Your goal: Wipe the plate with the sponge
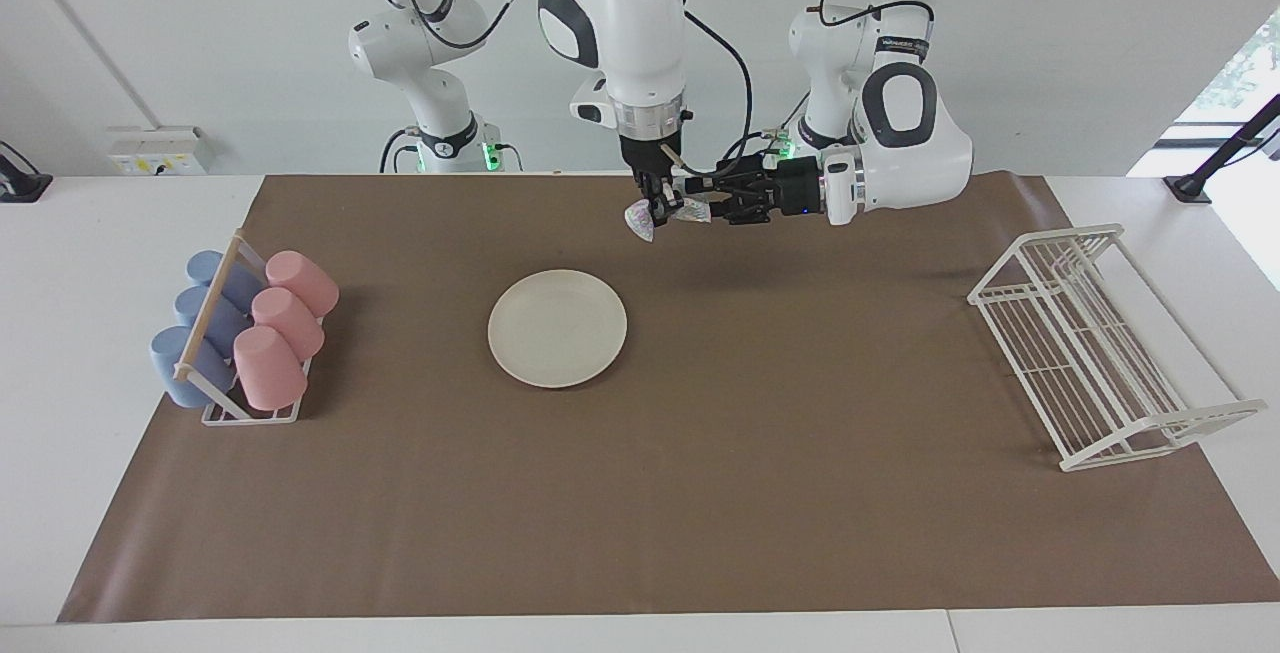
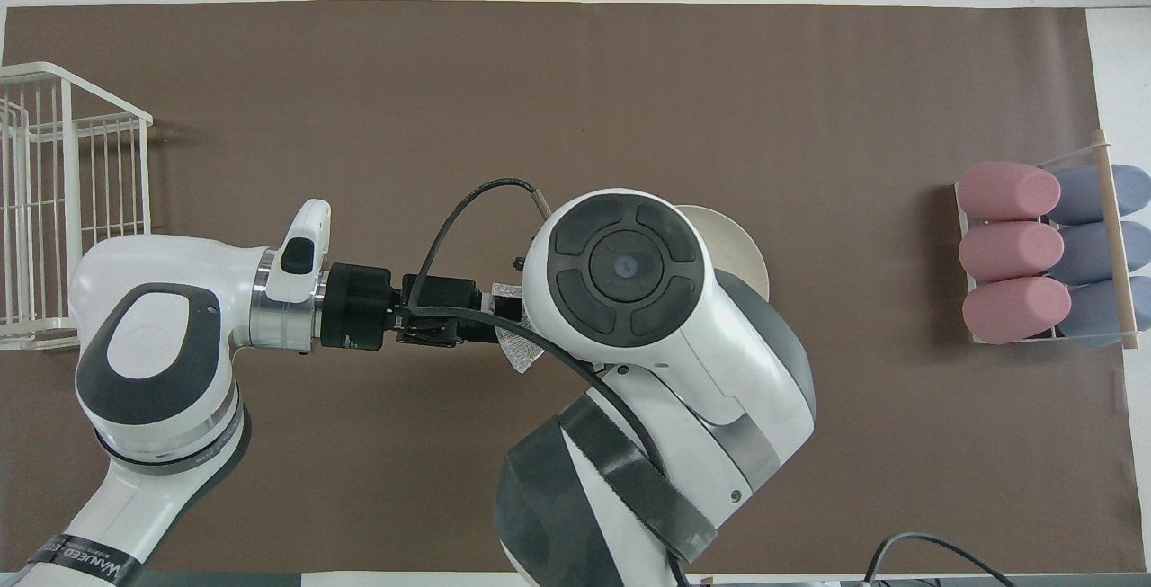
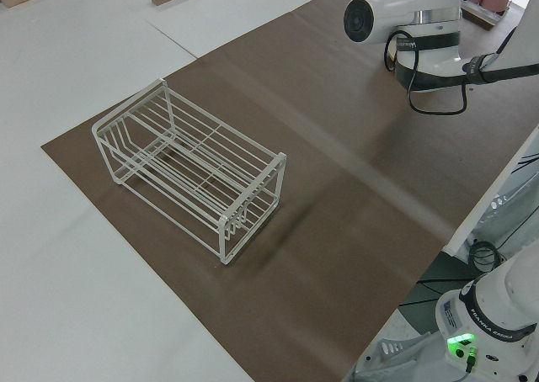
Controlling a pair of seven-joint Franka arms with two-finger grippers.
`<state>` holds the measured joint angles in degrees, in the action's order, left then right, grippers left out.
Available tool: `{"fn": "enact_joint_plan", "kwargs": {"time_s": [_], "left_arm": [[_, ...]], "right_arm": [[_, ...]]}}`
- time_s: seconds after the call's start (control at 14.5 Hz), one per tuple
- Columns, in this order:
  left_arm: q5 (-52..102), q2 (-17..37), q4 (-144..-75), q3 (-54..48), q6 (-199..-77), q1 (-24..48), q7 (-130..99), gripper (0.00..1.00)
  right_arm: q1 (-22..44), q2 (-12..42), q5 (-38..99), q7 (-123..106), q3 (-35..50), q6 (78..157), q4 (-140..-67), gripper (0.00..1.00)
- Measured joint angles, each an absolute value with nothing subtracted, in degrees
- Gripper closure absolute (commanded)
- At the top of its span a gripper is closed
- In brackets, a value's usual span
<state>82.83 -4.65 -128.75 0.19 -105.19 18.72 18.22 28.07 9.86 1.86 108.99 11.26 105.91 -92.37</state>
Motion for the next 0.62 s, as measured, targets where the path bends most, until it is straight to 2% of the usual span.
{"fn": "enact_joint_plan", "kwargs": {"time_s": [0.48, 0.55, 0.62], "left_arm": [[84.19, -4.74, -128.91, 0.16, -105.25, 18.78, 18.04, 1.00], [84.22, -4.74, -128.91, 0.16, -105.26, 18.80, 18.00, 1.00], [84.30, -4.74, -128.91, 0.15, -105.27, 18.85, 17.94, 1.00]], "right_arm": [[28.08, 10.15, 0.15, 108.55, 11.28, 105.90, -92.33, 0.98], [28.07, 10.15, 0.11, 107.53, 11.27, 105.85, -92.27, 0.78], [27.99, 10.15, 0.10, 105.88, 11.23, 105.60, -92.13, 0.46]]}}
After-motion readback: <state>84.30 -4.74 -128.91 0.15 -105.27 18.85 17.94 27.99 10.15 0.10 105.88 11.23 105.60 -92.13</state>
